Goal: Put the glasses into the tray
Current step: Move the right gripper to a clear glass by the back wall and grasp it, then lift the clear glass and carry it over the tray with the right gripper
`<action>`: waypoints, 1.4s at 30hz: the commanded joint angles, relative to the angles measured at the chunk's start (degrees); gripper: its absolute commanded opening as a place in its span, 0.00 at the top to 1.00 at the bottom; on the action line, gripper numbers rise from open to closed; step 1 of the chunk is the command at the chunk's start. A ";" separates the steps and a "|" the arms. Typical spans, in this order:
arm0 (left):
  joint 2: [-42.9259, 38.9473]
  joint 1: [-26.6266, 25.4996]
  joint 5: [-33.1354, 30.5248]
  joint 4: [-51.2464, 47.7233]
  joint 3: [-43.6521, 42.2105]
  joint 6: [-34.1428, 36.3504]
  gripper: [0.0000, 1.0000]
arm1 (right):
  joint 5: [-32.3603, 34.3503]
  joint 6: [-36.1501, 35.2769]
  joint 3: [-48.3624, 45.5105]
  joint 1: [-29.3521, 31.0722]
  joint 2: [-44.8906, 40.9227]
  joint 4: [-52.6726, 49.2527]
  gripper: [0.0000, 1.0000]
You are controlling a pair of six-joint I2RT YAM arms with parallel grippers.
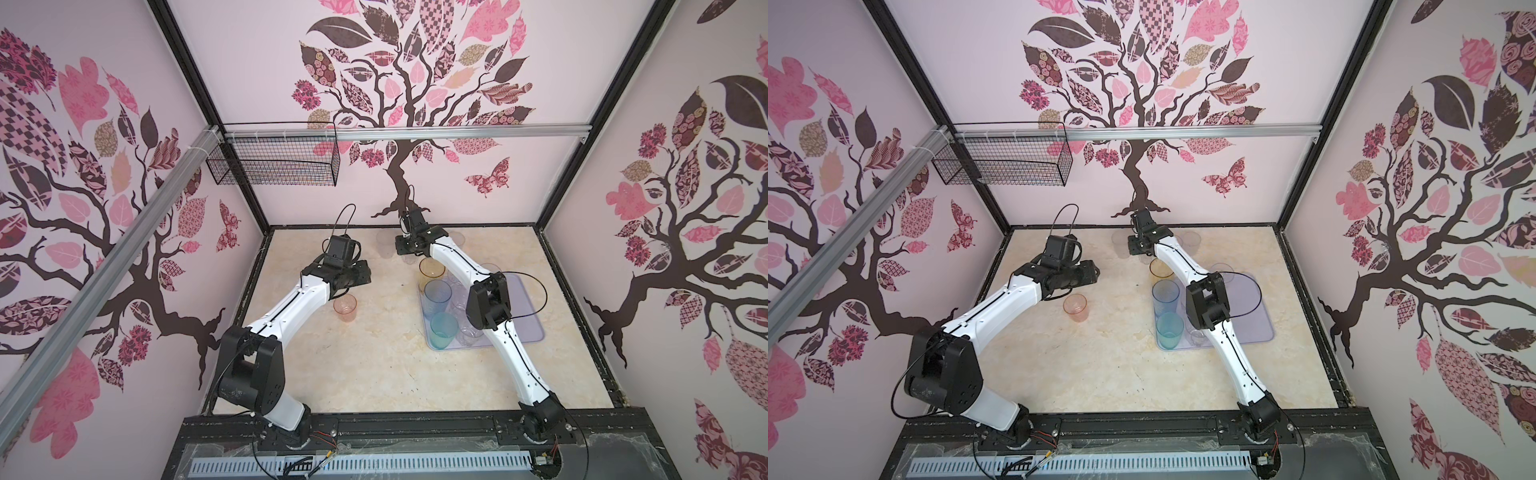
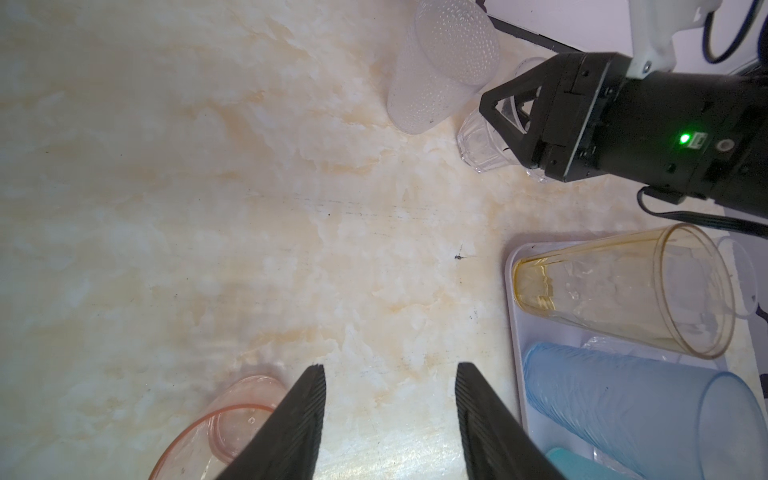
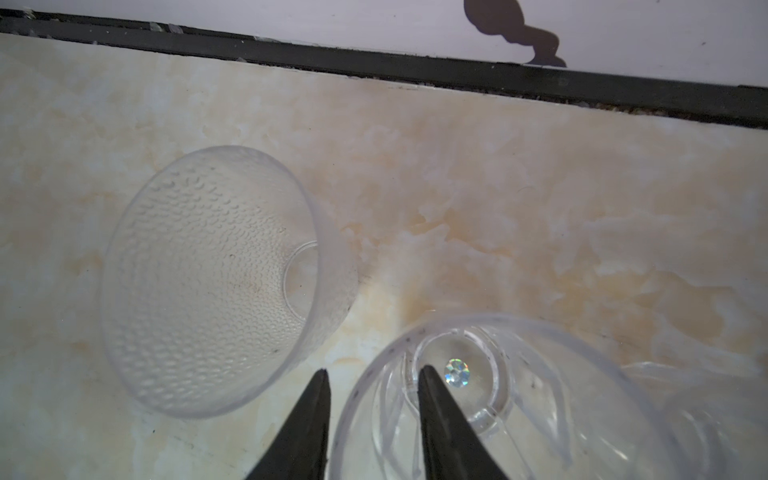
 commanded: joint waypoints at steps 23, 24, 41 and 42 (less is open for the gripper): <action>-5.22 -0.22 -3.45 -3.08 1.54 2.24 0.46 | -4.46 2.14 -1.27 1.57 -17.72 -1.36 0.89; -5.64 -0.21 -3.66 -3.50 1.85 2.48 0.46 | -4.69 2.47 -1.36 1.61 -18.81 -1.67 0.89; -12.63 -11.60 -15.75 -8.14 8.75 10.40 0.46 | 0.69 3.18 -22.91 1.38 -49.28 -4.94 0.90; -12.94 -13.01 -16.14 -7.34 8.67 10.93 0.46 | 1.59 3.27 -25.86 1.23 -51.88 -4.87 0.90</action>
